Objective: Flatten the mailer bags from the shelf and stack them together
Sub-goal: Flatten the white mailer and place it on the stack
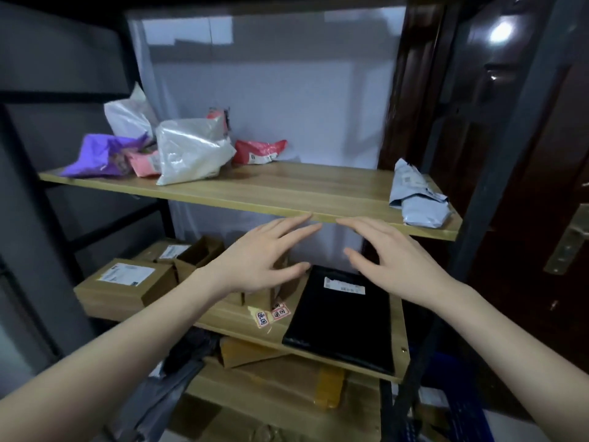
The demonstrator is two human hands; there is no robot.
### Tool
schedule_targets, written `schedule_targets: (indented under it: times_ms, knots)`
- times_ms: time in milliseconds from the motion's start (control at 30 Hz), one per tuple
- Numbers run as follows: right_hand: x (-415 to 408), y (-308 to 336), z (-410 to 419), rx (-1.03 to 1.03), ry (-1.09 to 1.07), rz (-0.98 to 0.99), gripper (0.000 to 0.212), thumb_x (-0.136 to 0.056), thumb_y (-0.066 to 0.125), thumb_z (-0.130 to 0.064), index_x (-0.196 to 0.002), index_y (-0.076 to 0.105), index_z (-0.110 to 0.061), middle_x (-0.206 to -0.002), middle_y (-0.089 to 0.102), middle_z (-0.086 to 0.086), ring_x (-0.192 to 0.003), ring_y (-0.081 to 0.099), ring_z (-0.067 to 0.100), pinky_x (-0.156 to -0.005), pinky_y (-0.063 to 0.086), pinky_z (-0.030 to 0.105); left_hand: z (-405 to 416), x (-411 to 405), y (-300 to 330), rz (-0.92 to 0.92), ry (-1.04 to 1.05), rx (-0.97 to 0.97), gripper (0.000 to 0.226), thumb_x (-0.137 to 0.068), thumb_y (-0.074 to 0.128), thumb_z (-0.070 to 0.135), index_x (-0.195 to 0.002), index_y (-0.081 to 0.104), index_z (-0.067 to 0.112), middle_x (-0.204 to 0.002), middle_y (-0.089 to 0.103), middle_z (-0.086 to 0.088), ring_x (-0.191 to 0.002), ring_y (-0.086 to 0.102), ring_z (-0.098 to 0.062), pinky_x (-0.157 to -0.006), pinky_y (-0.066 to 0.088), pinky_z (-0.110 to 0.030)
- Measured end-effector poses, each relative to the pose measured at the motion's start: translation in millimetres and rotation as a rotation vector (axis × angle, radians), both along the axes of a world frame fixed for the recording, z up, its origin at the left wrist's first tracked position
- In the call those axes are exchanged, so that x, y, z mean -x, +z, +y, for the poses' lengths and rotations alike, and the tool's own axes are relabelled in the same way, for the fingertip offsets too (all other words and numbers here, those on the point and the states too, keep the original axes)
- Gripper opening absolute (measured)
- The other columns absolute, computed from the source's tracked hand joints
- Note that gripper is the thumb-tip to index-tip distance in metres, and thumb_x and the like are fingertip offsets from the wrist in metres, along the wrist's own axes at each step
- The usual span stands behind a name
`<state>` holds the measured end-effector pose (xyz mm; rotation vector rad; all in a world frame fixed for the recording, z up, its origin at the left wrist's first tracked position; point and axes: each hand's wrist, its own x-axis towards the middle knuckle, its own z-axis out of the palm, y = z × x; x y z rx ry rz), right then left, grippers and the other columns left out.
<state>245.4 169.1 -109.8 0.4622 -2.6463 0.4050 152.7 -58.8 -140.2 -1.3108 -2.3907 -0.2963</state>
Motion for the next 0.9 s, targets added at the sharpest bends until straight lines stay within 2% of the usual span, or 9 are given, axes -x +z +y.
schedule_targets:
  times_ms: [100, 233, 333, 400, 633, 700, 767, 833, 900]
  knots:
    - [8, 22, -10, 0.033, 0.039, 0.045, 0.046, -0.093, 0.049, -0.034, -0.138, 0.04, -0.03, -0.138, 0.046, -0.013, -0.13, 0.037, 0.007, -0.103, 0.032, 0.023, -14, 4, 30, 0.03, 0.045, -0.072, 0.065, -0.089, 0.038, 0.056, -0.148, 0.024, 0.032, -0.158, 0.018, 0.008, -0.14, 0.029, -0.013, -0.112, 0.029, -0.034]
    - [30, 43, -25, 0.032, 0.081, 0.115, 0.046, -0.092, 0.052, -0.029, -0.137, 0.042, -0.029, -0.136, 0.047, -0.012, -0.127, 0.039, 0.006, -0.099, 0.027, 0.015, -33, 20, 57, 0.108, 0.109, -0.175, 0.062, -0.09, 0.041, 0.052, -0.147, 0.03, 0.031, -0.157, 0.022, 0.006, -0.141, 0.028, -0.013, -0.113, 0.028, -0.034]
    - [52, 53, -35, 0.048, 0.083, 0.135, 0.048, -0.091, 0.053, -0.029, -0.137, 0.041, -0.03, -0.136, 0.045, -0.015, -0.126, 0.036, 0.001, -0.094, 0.023, 0.009, -48, 43, 68, 0.122, 0.2, -0.202, 0.062, -0.089, 0.036, 0.053, -0.147, 0.027, 0.033, -0.156, 0.022, 0.008, -0.141, 0.026, -0.013, -0.112, 0.025, -0.031]
    - [70, 57, -41, 0.046, 0.087, 0.135, 0.048, -0.091, 0.052, -0.031, -0.138, 0.039, -0.033, -0.138, 0.043, -0.018, -0.128, 0.035, -0.001, -0.095, 0.024, 0.011, -58, 64, 72, 0.135, 0.256, -0.216, 0.064, -0.086, 0.034, 0.054, -0.146, 0.028, 0.032, -0.156, 0.023, 0.007, -0.14, 0.027, -0.014, -0.111, 0.024, -0.031]
    - [131, 73, -56, -0.012, 0.075, 0.159, 0.046, -0.093, 0.048, -0.031, -0.137, 0.037, -0.037, -0.137, 0.039, -0.023, -0.126, 0.035, -0.004, -0.095, 0.029, 0.014, -89, 149, 81, 0.239, 0.406, -0.211, 0.062, -0.079, 0.039, 0.048, -0.133, 0.047, 0.019, -0.14, 0.045, -0.004, -0.127, 0.045, -0.027, -0.107, 0.032, -0.042]
    - [146, 78, -56, 0.0, 0.066, 0.169, 0.043, -0.093, 0.048, -0.027, -0.135, 0.041, -0.034, -0.134, 0.042, -0.02, -0.125, 0.038, -0.002, -0.094, 0.027, 0.013, -90, 170, 83, 0.284, 0.463, -0.189, 0.059, -0.079, 0.054, 0.049, -0.131, 0.05, 0.019, -0.134, 0.051, -0.005, -0.12, 0.05, -0.028, -0.101, 0.036, -0.043]
    - [159, 79, -56, 0.016, 0.055, 0.167, 0.04, -0.093, 0.048, -0.025, -0.132, 0.044, -0.031, -0.131, 0.045, -0.018, -0.123, 0.04, -0.001, -0.095, 0.026, 0.012, -87, 184, 83, 0.365, 0.543, -0.173, 0.06, -0.072, 0.069, 0.05, -0.122, 0.056, 0.019, -0.117, 0.06, -0.004, -0.106, 0.057, -0.029, -0.087, 0.044, -0.043]
    - [169, 79, -55, 0.019, 0.049, 0.17, 0.038, -0.093, 0.049, -0.024, -0.13, 0.047, -0.03, -0.127, 0.046, -0.018, -0.119, 0.042, -0.001, -0.094, 0.027, 0.012, -81, 194, 80, 0.444, 0.623, -0.134, 0.062, -0.065, 0.073, 0.056, -0.112, 0.06, 0.018, -0.099, 0.063, -0.004, -0.091, 0.06, -0.029, -0.075, 0.045, -0.04]
    - [175, 78, -55, 0.019, 0.04, 0.159, 0.036, -0.092, 0.049, -0.025, -0.128, 0.049, -0.031, -0.123, 0.047, -0.017, -0.116, 0.045, 0.0, -0.093, 0.03, 0.015, -77, 203, 73, 0.488, 0.666, -0.097, 0.063, -0.063, 0.072, 0.058, -0.109, 0.06, 0.016, -0.094, 0.063, -0.005, -0.086, 0.059, -0.028, -0.072, 0.044, -0.04]
